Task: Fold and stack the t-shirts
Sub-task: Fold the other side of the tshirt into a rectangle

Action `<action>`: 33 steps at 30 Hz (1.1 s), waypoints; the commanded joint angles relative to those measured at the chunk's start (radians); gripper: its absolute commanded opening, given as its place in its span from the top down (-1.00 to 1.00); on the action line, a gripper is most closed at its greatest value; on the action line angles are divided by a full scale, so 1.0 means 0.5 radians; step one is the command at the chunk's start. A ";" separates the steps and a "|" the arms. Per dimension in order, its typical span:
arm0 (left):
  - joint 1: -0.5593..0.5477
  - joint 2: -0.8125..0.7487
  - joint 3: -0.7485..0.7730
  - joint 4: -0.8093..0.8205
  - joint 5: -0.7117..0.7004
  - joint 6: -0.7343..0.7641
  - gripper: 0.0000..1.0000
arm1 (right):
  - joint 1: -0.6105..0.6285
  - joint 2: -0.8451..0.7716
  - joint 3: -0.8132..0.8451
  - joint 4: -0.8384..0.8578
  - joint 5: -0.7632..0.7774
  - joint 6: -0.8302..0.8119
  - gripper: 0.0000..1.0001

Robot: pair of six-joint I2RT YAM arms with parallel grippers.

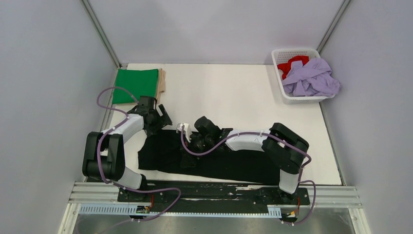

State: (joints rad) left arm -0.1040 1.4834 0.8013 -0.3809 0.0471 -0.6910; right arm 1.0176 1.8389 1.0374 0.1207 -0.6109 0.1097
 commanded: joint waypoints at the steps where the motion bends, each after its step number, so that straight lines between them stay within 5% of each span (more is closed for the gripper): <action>1: 0.034 0.018 0.089 0.043 -0.045 0.050 -0.94 | 0.049 -0.140 -0.077 -0.070 -0.340 -0.151 -0.60; 6: 0.039 0.035 0.108 0.046 -0.040 0.055 -0.94 | 0.139 -0.216 -0.146 -0.196 -0.382 -0.296 -0.59; 18: 0.039 -0.014 0.185 -0.009 -0.001 0.124 -0.99 | 0.051 -0.543 -0.289 0.021 0.297 0.009 -0.80; 21: 0.039 -0.055 0.251 -0.071 -0.019 0.130 -1.00 | -0.009 -0.637 -0.343 0.118 0.273 0.111 -0.99; 25: 0.039 -0.175 0.309 -0.219 0.027 0.138 -1.00 | -0.008 -0.511 -0.244 0.088 0.082 0.099 -1.00; 33: 0.036 -0.820 -0.114 -0.279 0.243 0.006 -1.00 | 0.096 -0.100 0.091 0.132 -0.187 -0.030 -1.00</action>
State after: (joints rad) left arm -0.0944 1.1915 0.8440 -0.4961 0.0929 -0.6529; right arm 1.0309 1.7042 0.9737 0.1326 -0.6189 0.1322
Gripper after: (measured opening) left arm 0.997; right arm 0.998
